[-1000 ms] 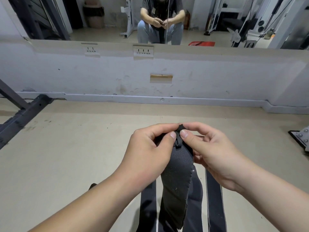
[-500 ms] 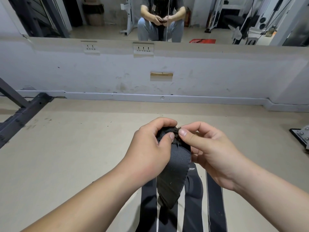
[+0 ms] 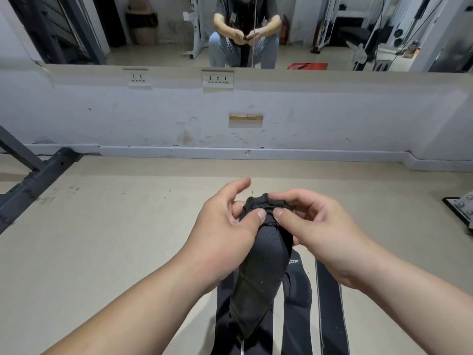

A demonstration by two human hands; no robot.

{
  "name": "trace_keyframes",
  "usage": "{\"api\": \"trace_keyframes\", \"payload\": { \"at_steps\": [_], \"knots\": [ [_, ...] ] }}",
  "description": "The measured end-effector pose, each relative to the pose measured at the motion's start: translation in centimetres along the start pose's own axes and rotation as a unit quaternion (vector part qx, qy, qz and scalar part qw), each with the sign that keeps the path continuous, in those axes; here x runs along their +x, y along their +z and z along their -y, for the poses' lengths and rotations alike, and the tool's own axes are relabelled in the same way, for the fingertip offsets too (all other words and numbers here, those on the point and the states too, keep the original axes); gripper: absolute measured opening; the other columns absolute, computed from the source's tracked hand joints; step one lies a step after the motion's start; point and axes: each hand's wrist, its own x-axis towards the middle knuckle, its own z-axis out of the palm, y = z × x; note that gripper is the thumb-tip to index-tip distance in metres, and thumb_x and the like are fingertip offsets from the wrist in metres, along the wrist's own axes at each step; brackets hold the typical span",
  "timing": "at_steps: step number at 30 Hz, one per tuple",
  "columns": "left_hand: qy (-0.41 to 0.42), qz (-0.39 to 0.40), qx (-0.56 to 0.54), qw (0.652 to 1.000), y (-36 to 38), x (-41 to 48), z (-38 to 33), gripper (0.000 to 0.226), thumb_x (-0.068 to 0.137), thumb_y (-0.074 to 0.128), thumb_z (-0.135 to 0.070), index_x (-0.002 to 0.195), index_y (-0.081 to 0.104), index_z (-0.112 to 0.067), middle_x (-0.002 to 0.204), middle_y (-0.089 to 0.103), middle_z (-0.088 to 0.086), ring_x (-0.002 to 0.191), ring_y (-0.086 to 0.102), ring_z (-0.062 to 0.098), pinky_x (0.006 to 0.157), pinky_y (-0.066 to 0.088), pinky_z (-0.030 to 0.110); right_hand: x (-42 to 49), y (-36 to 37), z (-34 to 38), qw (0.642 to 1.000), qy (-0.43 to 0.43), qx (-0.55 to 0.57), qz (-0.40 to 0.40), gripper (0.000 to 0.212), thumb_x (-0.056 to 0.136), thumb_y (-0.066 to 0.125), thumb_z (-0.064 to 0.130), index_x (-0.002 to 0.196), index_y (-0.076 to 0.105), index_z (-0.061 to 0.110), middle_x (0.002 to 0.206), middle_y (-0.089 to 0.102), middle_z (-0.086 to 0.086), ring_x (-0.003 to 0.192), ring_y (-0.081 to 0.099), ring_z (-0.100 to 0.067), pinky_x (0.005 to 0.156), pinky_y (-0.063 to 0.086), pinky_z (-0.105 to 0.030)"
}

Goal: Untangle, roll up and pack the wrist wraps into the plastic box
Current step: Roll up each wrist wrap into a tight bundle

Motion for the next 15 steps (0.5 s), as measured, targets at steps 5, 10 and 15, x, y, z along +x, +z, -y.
{"api": "trace_keyframes", "payload": {
  "at_steps": [5, 10, 15],
  "knots": [
    [-0.055, 0.045, -0.017, 0.997, -0.2, 0.2, -0.5, 0.025, 0.104, 0.06, 0.0, 0.117, 0.069, -0.019, 0.093, 0.082, 0.001, 0.08, 0.076, 0.014, 0.077, 0.059, 0.027, 0.1, 0.1, -0.2, 0.999, -0.042, 0.003, -0.02, 0.027, 0.1, 0.062, -0.003, 0.099, 0.081, 0.017, 0.1, 0.082, -0.007, 0.101, 0.076, -0.022, 0.097, 0.059, -0.036],
    [-0.069, 0.064, -0.032, 0.995, -0.3, 0.4, -0.8, 0.025, 0.103, 0.06, -0.003, 0.116, 0.071, -0.022, 0.079, 0.072, 0.005, 0.068, 0.063, 0.02, 0.063, 0.05, 0.03, 0.1, 0.4, 0.3, 0.997, -0.068, 0.014, -0.025, 0.039, 0.101, 0.058, -0.005, 0.088, 0.081, 0.023, 0.096, 0.081, -0.006, 0.092, 0.075, -0.019, 0.09, 0.059, -0.039],
    [-0.061, 0.015, -0.173, 0.983, 0.6, 0.2, -0.9, 0.034, 0.099, 0.058, 0.007, 0.107, 0.081, -0.016, 0.101, 0.081, 0.013, 0.081, 0.072, 0.022, 0.072, 0.056, 0.032, 0.3, 0.6, 1.0, 0.995, -0.088, 0.047, -0.022, 0.044, 0.098, 0.057, -0.009, 0.083, 0.082, 0.024, 0.097, 0.081, -0.005, 0.093, 0.075, -0.017, 0.083, 0.059, -0.03]
  ]
}}
